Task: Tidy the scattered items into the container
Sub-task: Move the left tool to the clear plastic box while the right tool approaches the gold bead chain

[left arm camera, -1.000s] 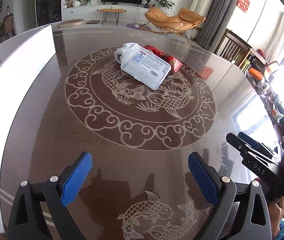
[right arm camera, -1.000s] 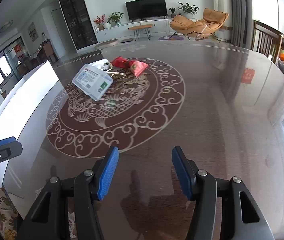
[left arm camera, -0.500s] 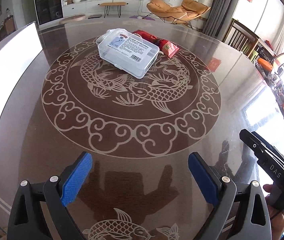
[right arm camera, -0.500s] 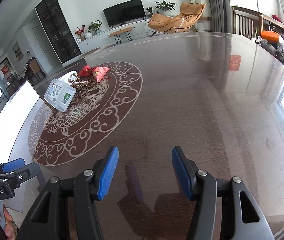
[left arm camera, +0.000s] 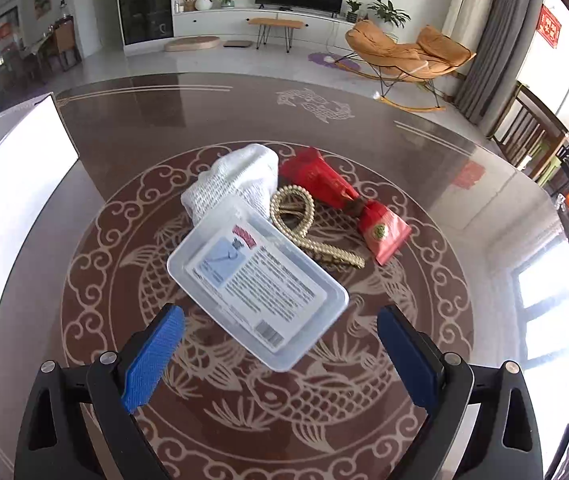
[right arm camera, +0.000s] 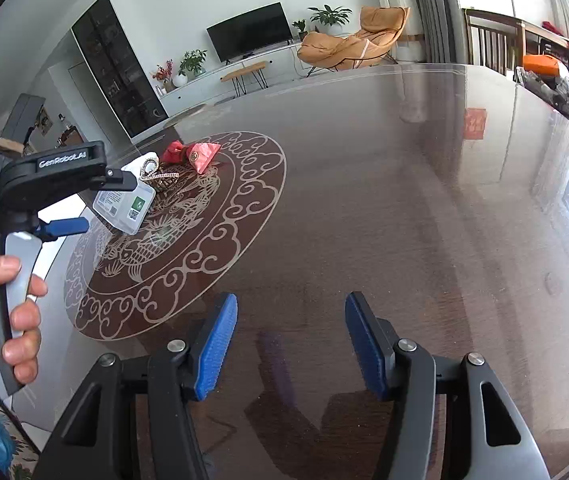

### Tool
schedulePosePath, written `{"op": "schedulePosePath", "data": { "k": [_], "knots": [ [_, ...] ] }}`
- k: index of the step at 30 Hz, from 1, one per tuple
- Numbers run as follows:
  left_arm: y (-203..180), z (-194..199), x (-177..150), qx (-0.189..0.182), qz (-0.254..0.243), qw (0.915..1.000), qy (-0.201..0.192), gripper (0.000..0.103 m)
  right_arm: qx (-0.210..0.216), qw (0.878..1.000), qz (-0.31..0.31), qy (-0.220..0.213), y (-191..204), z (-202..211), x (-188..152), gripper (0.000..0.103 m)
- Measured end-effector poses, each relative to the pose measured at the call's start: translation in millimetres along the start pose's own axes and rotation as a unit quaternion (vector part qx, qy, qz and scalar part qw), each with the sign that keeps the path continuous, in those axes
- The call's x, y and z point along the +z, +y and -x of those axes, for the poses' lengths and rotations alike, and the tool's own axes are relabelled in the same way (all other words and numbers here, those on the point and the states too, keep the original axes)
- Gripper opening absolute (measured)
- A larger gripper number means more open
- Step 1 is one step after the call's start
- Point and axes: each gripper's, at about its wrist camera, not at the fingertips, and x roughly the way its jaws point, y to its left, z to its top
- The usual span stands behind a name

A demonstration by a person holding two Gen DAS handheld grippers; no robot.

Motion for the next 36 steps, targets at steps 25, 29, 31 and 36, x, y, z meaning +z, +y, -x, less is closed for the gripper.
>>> {"op": "schedulePosePath", "data": {
  "k": [25, 29, 31, 36],
  "knots": [
    [92, -24, -3, 0.008, 0.033, 0.9977, 0.059, 0.099, 0.026, 0.999, -0.024, -0.006, -9, 0, 0, 0.059],
    [86, -33, -9, 0.021, 0.031, 0.9976, 0.059, 0.100, 0.032, 0.999, -0.029, -0.007, -13, 1, 0, 0.059],
    [88, -34, -11, 0.024, 0.023, 0.9979, 0.056, 0.100, 0.032, 0.999, -0.026, -0.007, -11, 0, 0, 0.060],
    [103, -38, -11, 0.036, 0.002, 0.9982, 0.049, 0.098, 0.156, 0.987, 0.004, 0.046, 18, -36, 36, 0.061]
  ]
}}
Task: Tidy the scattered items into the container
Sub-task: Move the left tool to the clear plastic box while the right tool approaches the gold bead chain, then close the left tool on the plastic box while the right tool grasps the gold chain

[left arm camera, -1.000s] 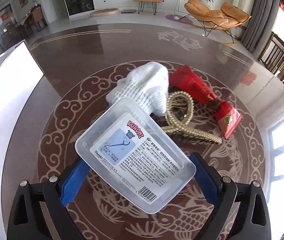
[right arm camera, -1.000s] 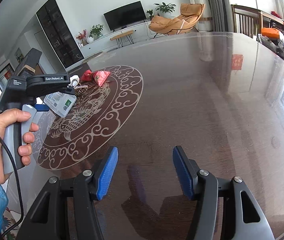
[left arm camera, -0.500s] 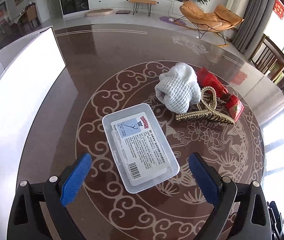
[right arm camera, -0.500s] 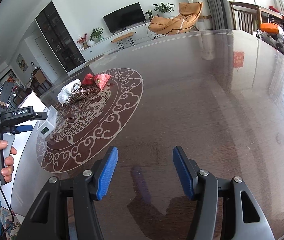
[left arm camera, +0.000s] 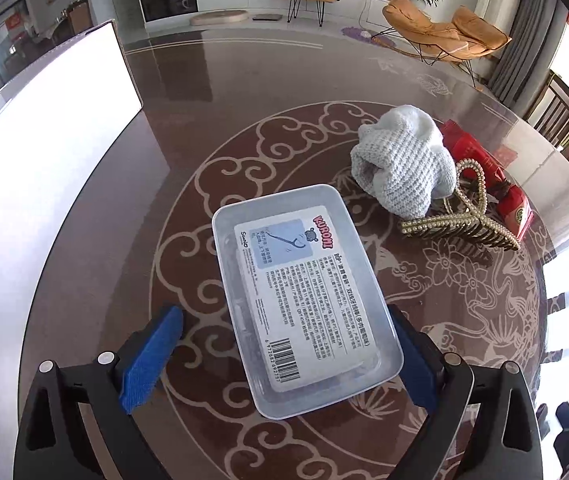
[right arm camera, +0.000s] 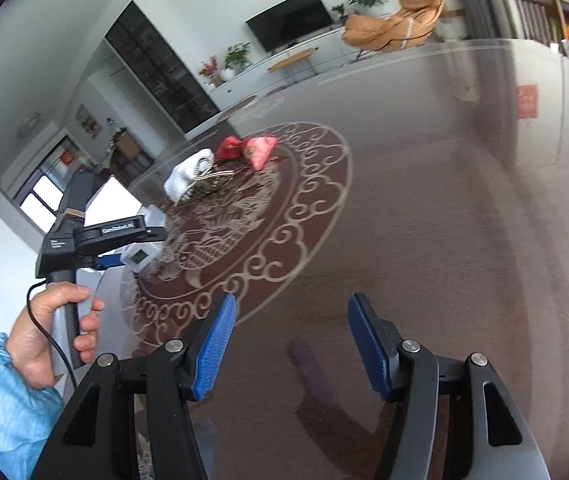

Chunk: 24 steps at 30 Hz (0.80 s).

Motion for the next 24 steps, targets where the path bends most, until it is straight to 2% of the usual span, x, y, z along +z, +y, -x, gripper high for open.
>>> {"op": "schedulePosePath", "data": {
  "k": [4, 6, 10, 14, 15, 17, 18, 19, 22, 24],
  "knots": [
    [3, -2, 4, -0.002, -0.023, 0.9997, 0.006, 0.098, 0.040, 0.995, 0.085, -0.016, 54, -44, 73, 0.061],
    [4, -4, 6, -0.006, -0.030, 0.9995, 0.010, 0.098, 0.042, 0.991, 0.125, 0.016, 83, -81, 102, 0.061],
    [4, -6, 12, -0.020, -0.042, 0.9988, 0.014, 0.098, -0.006, 0.985, 0.156, 0.071, 108, -142, 131, 0.061],
    [3, -12, 27, -0.027, -0.047, 0.9985, 0.009, 0.099, -0.035, 0.981, 0.149, 0.121, 106, -180, 132, 0.060],
    [1, -13, 30, -0.025, -0.052, 0.9983, 0.008, 0.098, -0.025, 0.982, 0.138, 0.128, 103, -184, 131, 0.060],
    [0, -10, 29, -0.029, -0.060, 0.9978, -0.004, 0.090, -0.008, 0.984, 0.114, 0.134, 96, -184, 132, 0.052],
    [-1, -7, 27, -0.033, -0.067, 0.9971, -0.015, 0.072, 0.004, 0.984, 0.112, 0.138, 95, -182, 131, 0.048],
    [-3, -4, 24, -0.038, -0.076, 0.9962, -0.018, 0.067, 0.007, 0.983, 0.116, 0.143, 95, -179, 128, 0.043],
    [-6, 2, 17, -0.072, -0.105, 0.9916, -0.020, 0.063, 0.017, 0.976, 0.138, 0.165, 90, -159, 109, 0.020],
    [-9, 10, 5, -0.102, -0.128, 0.9863, -0.015, 0.063, 0.015, 0.973, 0.154, 0.172, 84, -138, 89, 0.017]
  ]
}}
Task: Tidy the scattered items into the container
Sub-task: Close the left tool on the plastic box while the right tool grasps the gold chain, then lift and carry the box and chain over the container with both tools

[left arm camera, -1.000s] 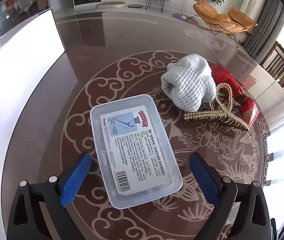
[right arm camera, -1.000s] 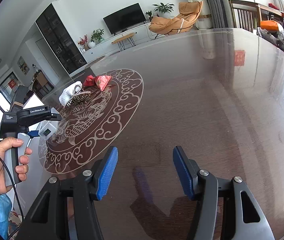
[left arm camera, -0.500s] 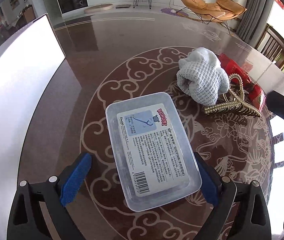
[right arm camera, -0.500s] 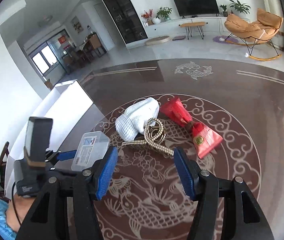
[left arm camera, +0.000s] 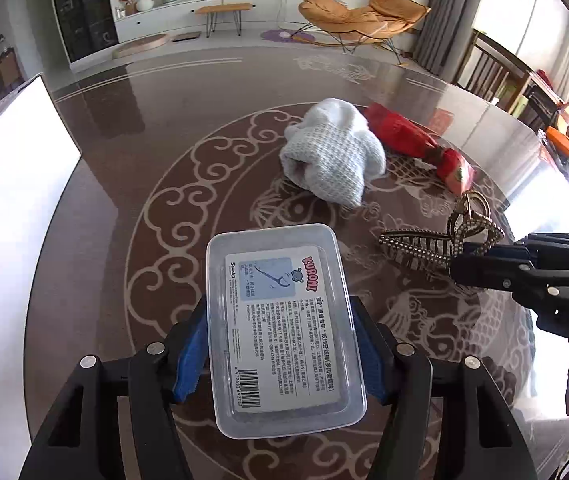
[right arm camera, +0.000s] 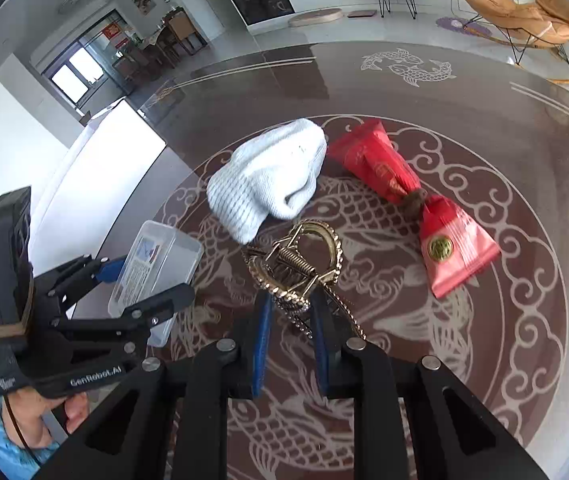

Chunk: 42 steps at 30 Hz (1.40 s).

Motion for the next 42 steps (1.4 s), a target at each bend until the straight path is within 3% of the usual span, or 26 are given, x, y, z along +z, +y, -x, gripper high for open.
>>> {"op": "schedulePosePath", "data": {
  "k": [3, 6, 8, 11, 13, 15, 17, 20, 21, 22, 24, 25, 29, 34, 42],
  "knots": [
    [-15, 13, -24, -0.018, -0.039, 0.9990, 0.013, 0.063, 0.022, 1.000, 0.004, 0.010, 0, 23, -50, 0.010],
    [-27, 25, -45, -0.026, -0.048, 0.9982, 0.023, 0.063, 0.015, 1.000, 0.017, -0.015, 0, 45, -90, 0.010],
    [-31, 29, -51, -0.018, -0.043, 0.9986, 0.023, 0.063, -0.006, 0.999, 0.031, -0.032, 1, 51, -103, 0.017],
    [-36, 31, -61, 0.004, -0.036, 0.9993, 0.014, 0.064, -0.014, 0.998, 0.041, -0.041, 2, 50, -105, 0.035],
    [-38, 27, -60, 0.020, -0.033, 0.9991, 0.015, 0.069, -0.046, 0.996, 0.063, -0.053, 8, 48, -101, 0.042],
    [-41, 22, -58, 0.034, -0.033, 0.9987, 0.020, 0.080, -0.046, 0.995, 0.070, -0.050, 11, 39, -91, 0.043],
    [-42, 19, -57, 0.038, -0.028, 0.9988, 0.015, 0.082, -0.055, 0.994, 0.076, -0.057, 12, 35, -85, 0.046],
    [-37, 19, -58, 0.041, -0.011, 0.9991, 0.003, 0.080, -0.069, 0.992, 0.083, -0.064, 12, 30, -80, 0.046],
    [-36, 20, -61, 0.045, -0.005, 0.9990, -0.004, 0.074, -0.075, 0.991, 0.088, -0.065, 14, 28, -78, 0.046],
    [-35, 22, -61, 0.047, 0.000, 0.9988, -0.011, 0.062, -0.080, 0.991, 0.089, -0.065, 15, 27, -78, 0.046],
    [-29, 25, -64, 0.038, 0.010, 0.9991, -0.013, 0.062, -0.101, 0.989, 0.079, -0.070, 14, 28, -78, 0.035],
    [-26, 27, -65, 0.028, 0.018, 0.9994, -0.013, 0.062, -0.101, 0.990, 0.066, -0.072, 11, 29, -79, 0.007],
    [-26, 47, -74, 0.008, 0.025, 0.9993, -0.028, 0.062, -0.092, 0.991, 0.035, -0.095, 7, 44, -89, 0.008],
    [-33, 78, -88, -0.027, 0.028, 0.9984, -0.040, 0.062, -0.047, 0.992, 0.005, -0.118, 14, 74, -112, 0.008],
    [-25, 97, -111, -0.066, 0.048, 0.9962, -0.030, 0.062, -0.015, 0.995, 0.015, -0.101, 51, 85, -135, 0.008]
  ]
}}
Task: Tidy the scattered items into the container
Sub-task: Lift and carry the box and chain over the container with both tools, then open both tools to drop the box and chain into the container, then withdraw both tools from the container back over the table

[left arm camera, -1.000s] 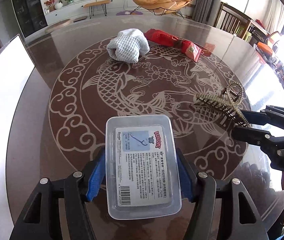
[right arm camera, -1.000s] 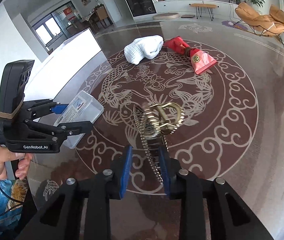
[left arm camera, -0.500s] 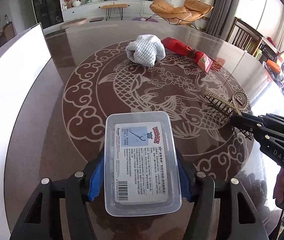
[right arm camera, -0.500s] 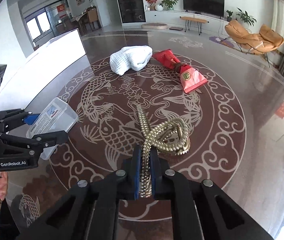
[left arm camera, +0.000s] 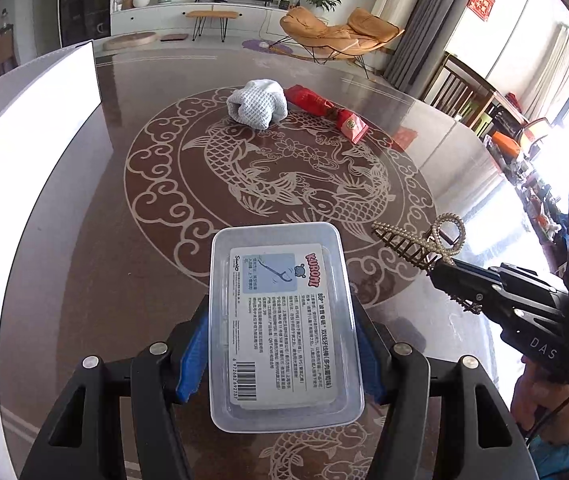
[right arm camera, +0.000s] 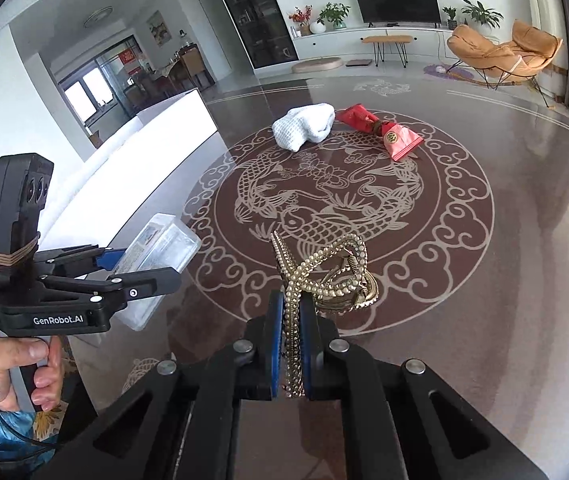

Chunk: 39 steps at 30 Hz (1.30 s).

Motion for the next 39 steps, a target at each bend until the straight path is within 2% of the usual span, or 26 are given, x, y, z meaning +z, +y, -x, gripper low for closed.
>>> {"op": "schedulePosePath", "data": {
  "k": [2, 8, 13, 16, 20, 23, 28, 31, 32, 33, 34, 35, 36, 39],
  "knots": [
    [14, 18, 4, -0.006, 0.011, 0.9999, -0.011, 0.062, 0.008, 1.000, 0.016, 0.005, 17, -1, 6, 0.008],
    [84, 106, 23, 0.017, 0.037, 0.9972, -0.062, 0.062, 0.047, 0.997, 0.068, 0.000, 87, -4, 50, 0.008],
    [166, 181, 42, 0.108, 0.059, 0.9871, -0.103, 0.062, 0.101, 0.987, 0.123, -0.011, 175, -17, 112, 0.008],
    [218, 204, 55, 0.152, 0.085, 0.9783, -0.112, 0.062, 0.131, 0.980, 0.151, -0.017, 233, -36, 150, 0.008],
    [278, 206, 75, 0.184, 0.125, 0.9697, -0.101, 0.062, 0.148, 0.973, 0.177, -0.006, 303, -84, 192, 0.008],
    [309, 197, 75, 0.189, 0.144, 0.9682, -0.079, 0.062, 0.142, 0.971, 0.189, 0.039, 340, -131, 204, 0.008],
    [347, 179, 42, 0.201, 0.171, 0.9637, -0.039, 0.062, 0.145, 0.963, 0.202, 0.105, 378, -191, 183, 0.008],
    [365, 163, 20, 0.210, 0.190, 0.9591, 0.001, 0.062, 0.155, 0.956, 0.208, 0.140, 394, -217, 166, 0.009],
    [368, 158, 15, 0.221, 0.194, 0.9558, 0.014, 0.064, 0.149, 0.954, 0.212, 0.148, 396, -223, 160, 0.012],
    [372, 155, 11, 0.232, 0.195, 0.9529, 0.023, 0.074, 0.147, 0.953, 0.213, 0.154, 398, -227, 156, 0.015],
    [374, 153, 8, 0.238, 0.197, 0.9508, 0.027, 0.089, 0.152, 0.952, 0.210, 0.161, 399, -229, 155, 0.030],
    [374, 153, 6, 0.241, 0.200, 0.9491, 0.026, 0.092, 0.161, 0.950, 0.205, 0.170, 398, -230, 154, 0.053],
    [371, 156, 3, 0.242, 0.204, 0.9484, 0.022, 0.093, 0.169, 0.949, 0.201, 0.174, 395, -229, 155, 0.059],
    [360, 167, 6, 0.241, 0.203, 0.9490, 0.001, 0.093, 0.165, 0.953, 0.201, 0.154, 387, -207, 158, 0.060]
  ]
}}
